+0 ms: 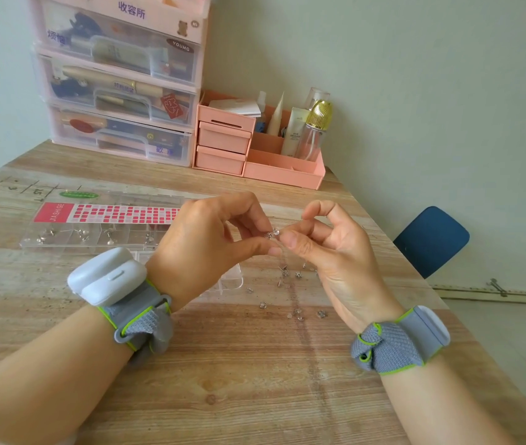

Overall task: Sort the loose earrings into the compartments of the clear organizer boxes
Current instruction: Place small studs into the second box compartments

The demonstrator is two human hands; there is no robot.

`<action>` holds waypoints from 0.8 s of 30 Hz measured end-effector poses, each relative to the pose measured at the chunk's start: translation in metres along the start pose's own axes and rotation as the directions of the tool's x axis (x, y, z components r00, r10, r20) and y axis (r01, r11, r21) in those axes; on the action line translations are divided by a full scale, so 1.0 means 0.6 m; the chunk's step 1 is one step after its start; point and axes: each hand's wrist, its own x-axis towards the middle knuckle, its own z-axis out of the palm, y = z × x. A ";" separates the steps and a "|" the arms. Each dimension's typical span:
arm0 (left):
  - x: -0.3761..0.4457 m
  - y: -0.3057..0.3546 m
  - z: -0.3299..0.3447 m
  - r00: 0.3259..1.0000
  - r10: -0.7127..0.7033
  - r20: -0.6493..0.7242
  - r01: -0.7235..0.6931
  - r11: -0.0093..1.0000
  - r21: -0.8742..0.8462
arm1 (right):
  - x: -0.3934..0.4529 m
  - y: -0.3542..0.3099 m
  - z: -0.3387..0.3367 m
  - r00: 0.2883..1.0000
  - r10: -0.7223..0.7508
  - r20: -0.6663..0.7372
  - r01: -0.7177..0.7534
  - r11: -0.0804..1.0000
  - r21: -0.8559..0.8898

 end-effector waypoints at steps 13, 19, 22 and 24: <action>0.014 -0.002 -0.053 0.953 -0.149 0.264 0.057 0.943 0.329 | -0.002 0.000 -0.001 0.998 0.032 0.055 -0.027 0.996 -0.080; -0.003 -0.006 -0.074 0.822 -0.279 0.496 -0.075 0.810 0.581 | -0.002 0.001 0.012 0.991 0.029 0.133 0.006 0.966 -0.259; -0.006 -0.013 -0.068 0.865 -0.222 0.450 -0.118 0.781 0.613 | -0.003 0.000 0.016 0.986 0.032 0.164 0.029 0.934 -0.355; -0.006 -0.017 -0.068 0.894 -0.193 0.404 -0.102 0.791 0.604 | -0.004 0.000 0.017 0.983 0.032 0.180 0.043 0.915 -0.401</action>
